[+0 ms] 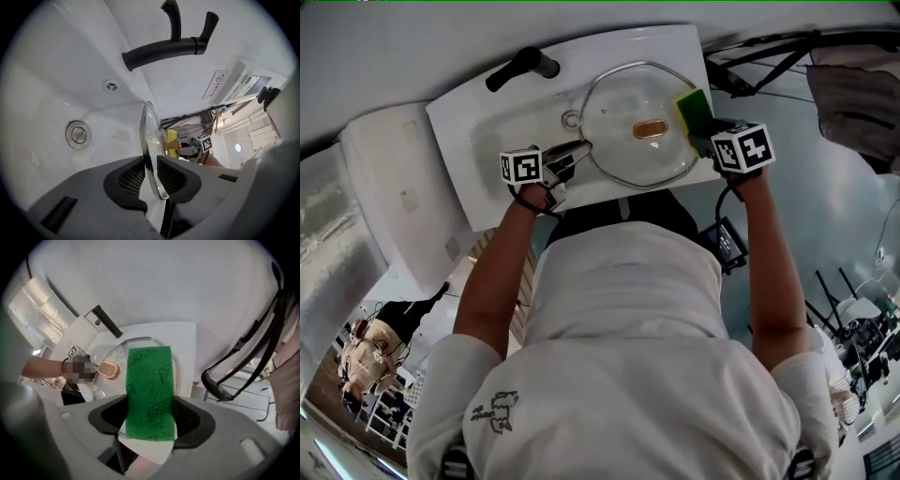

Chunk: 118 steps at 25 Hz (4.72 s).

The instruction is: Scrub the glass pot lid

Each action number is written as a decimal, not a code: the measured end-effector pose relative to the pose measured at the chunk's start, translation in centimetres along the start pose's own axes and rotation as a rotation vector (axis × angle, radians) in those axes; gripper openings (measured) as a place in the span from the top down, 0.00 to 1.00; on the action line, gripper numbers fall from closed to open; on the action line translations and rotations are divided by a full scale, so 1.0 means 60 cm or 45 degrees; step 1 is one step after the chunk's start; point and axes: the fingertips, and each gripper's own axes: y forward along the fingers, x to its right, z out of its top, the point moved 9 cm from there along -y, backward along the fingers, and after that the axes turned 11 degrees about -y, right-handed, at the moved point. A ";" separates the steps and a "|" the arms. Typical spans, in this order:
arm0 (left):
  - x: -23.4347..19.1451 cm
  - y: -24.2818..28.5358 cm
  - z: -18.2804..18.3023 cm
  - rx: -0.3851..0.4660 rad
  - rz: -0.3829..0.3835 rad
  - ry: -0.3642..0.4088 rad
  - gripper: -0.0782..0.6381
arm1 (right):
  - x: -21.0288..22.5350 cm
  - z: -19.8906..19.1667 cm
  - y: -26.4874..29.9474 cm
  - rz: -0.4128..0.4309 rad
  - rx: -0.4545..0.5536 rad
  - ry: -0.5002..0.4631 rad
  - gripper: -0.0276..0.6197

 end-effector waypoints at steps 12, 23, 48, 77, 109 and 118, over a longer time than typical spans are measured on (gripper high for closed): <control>-0.010 -0.001 0.010 -0.039 0.002 0.062 0.78 | -0.004 -0.066 0.013 -0.108 -0.035 0.081 0.51; 0.036 0.003 0.009 -0.104 0.077 0.238 0.73 | -0.027 -0.055 -0.025 -0.165 0.061 0.079 0.50; 0.285 -0.144 -0.065 0.384 0.180 0.642 0.66 | -0.196 0.034 -0.224 -0.211 0.570 -0.384 0.50; 0.522 -0.169 -0.537 0.617 0.292 1.174 0.89 | -0.426 -0.278 -0.374 0.013 0.820 -0.682 0.50; 0.613 -0.231 -0.936 0.805 0.133 1.355 0.89 | -0.681 -0.588 -0.495 -0.082 1.030 -0.733 0.50; 0.630 -0.180 -0.990 0.829 0.169 1.361 0.89 | -0.652 -0.648 -0.523 -0.054 1.038 -0.740 0.50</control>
